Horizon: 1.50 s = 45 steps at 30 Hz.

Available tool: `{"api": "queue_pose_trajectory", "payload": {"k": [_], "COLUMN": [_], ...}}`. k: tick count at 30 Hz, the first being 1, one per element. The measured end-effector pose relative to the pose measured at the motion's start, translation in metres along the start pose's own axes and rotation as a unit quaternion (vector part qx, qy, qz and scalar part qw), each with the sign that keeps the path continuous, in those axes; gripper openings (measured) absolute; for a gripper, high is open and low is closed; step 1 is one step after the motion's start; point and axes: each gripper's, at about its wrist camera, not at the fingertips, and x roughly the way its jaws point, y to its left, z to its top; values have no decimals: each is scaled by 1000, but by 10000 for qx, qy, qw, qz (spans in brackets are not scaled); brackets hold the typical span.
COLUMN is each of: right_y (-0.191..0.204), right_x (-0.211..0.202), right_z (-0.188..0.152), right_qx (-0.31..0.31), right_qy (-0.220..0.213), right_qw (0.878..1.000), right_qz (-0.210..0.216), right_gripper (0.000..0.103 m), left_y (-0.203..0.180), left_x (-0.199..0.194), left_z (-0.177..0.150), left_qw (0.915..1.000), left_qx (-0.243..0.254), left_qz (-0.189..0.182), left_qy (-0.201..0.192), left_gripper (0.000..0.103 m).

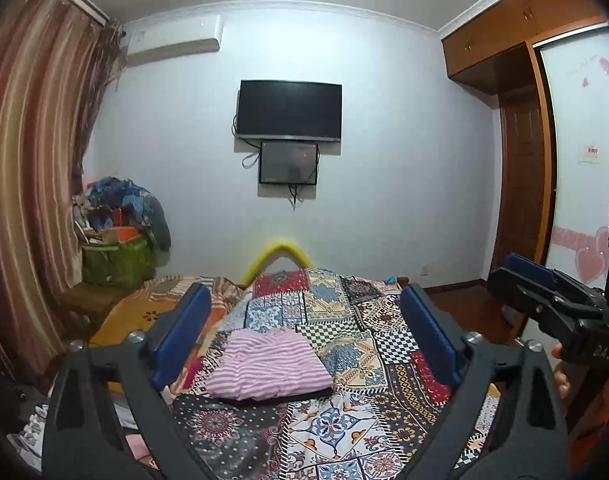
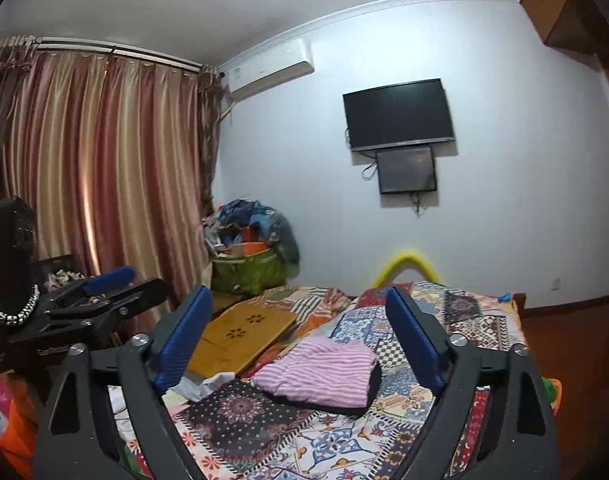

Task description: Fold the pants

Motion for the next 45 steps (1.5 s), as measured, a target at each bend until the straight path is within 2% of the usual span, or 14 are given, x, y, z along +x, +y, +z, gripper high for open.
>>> {"api": "queue_pose_trajectory", "payload": {"k": [2,11,45], "right_y": [2,4,5], "right_x": [-3,-7,-8], "right_z": [0,-1,-4], "right_qx": [-12,9,-37], "right_qy": [-55,-32,87], "right_qw": [9999,9999,9998], "right_qz": [-89,-137,-158], "right_gripper": [102,103,103], "left_y": [-2,-3,1], "left_x": [-3,-11,-1], "left_z": [-2,-10,-19], "left_qw": [10000,9999,9999], "left_qx": [4,-99,-76], "left_qz": [16,50,145], "left_qy": [-42,-29,41], "left_gripper": [102,103,103]}}
